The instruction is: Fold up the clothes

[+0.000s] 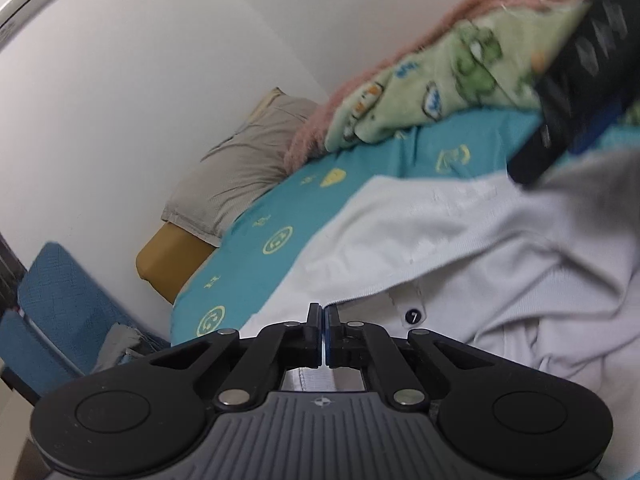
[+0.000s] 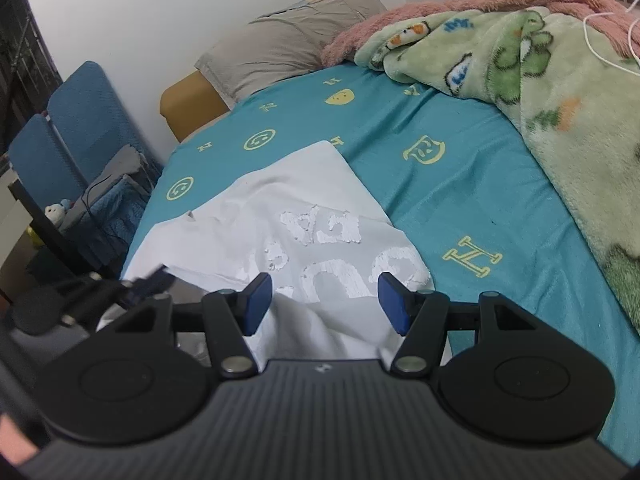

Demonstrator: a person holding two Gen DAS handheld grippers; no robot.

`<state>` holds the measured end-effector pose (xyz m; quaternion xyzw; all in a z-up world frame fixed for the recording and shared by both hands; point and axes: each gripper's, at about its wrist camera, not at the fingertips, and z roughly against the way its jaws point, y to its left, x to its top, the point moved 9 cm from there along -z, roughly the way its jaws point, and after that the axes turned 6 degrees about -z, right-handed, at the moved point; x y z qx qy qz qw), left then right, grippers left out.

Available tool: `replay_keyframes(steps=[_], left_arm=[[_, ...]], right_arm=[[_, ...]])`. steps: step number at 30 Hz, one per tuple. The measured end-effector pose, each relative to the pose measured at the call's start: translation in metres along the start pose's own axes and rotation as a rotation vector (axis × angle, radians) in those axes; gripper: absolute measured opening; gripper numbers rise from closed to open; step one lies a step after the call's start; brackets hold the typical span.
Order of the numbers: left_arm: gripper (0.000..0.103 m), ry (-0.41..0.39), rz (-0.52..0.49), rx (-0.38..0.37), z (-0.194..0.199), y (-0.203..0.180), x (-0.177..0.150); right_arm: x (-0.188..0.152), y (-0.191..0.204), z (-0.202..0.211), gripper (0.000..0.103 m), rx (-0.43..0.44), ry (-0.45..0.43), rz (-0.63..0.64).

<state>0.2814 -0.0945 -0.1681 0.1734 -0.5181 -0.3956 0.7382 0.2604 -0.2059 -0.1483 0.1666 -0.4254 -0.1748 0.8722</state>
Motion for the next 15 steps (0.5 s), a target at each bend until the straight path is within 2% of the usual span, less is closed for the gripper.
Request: replay_keyframes(steps=[4,9,12,15], left_arm=[[0.001,-0.039,0.101,-0.048,0.038,0.015,0.016],[0.0,-0.088,0.215,-0.108,0.088,0.031,0.033],[0.001,-0.106,0.255,-0.112,0.109,0.041,0.034],[0.001,-0.111,0.31,-0.125,0.12,0.051,0.032]], right_arm=[[0.003,0.018,0.013,0.061,0.047,-0.049,0.072],[0.0,0.065,0.044,0.061,0.178,-0.165,0.263],[-0.009,0.084,0.053,0.061,0.2,-0.19,0.375],[-0.012,0.087,0.059,0.06,0.217,-0.186,0.392]])
